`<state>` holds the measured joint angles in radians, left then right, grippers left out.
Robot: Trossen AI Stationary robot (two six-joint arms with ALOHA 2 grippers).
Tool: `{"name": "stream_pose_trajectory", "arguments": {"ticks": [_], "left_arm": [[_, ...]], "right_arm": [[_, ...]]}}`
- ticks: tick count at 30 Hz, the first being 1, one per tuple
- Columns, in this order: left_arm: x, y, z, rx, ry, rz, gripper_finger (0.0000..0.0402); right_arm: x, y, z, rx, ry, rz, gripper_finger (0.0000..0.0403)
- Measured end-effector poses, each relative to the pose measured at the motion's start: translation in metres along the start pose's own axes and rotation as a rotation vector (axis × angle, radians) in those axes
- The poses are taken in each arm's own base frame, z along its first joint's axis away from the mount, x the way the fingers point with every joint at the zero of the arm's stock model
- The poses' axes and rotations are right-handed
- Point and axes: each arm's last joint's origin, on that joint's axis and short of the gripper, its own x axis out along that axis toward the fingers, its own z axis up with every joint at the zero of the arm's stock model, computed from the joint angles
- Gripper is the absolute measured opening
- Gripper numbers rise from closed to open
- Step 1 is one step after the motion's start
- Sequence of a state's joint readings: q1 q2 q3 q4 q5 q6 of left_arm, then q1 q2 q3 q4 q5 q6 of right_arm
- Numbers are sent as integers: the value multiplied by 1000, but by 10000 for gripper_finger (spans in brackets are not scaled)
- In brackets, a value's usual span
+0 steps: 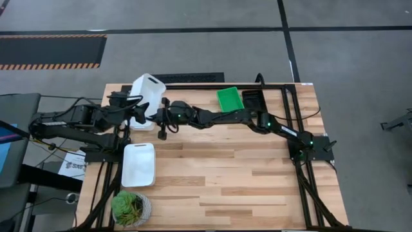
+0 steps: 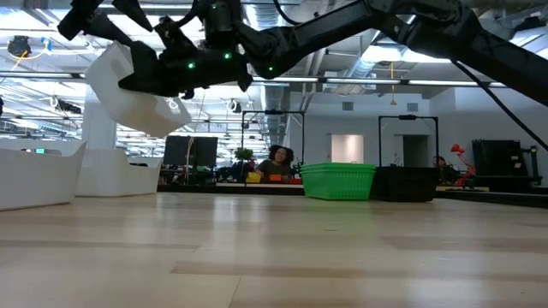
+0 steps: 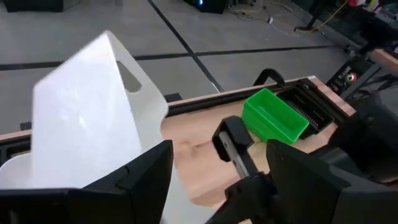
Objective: Stack baskets by color
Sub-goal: Stack the right white bin into the top left white bin
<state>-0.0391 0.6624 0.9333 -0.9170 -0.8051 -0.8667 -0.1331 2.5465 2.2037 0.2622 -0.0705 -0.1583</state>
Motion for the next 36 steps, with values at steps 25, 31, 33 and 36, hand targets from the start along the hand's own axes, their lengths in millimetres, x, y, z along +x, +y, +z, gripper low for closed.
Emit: {"name": "stream_pose_trajectory", "arguments": {"ticks": [25, 31, 33, 36], "left_arm": [[0, 0, -2, 24, 40, -16, 249], [0, 1, -3, 37, 42, -14, 249], [0, 1, -3, 40, 44, -11, 249], [0, 2, -4, 53, 52, -1, 249]], "right_arm": [[1, 4, -48, 287, 313, 64, 0], [-11, 19, -30, 261, 428, 58, 0], [-18, 22, -23, 254, 491, 37, 0], [-29, 26, -13, 242, 589, 6, 0]]}}
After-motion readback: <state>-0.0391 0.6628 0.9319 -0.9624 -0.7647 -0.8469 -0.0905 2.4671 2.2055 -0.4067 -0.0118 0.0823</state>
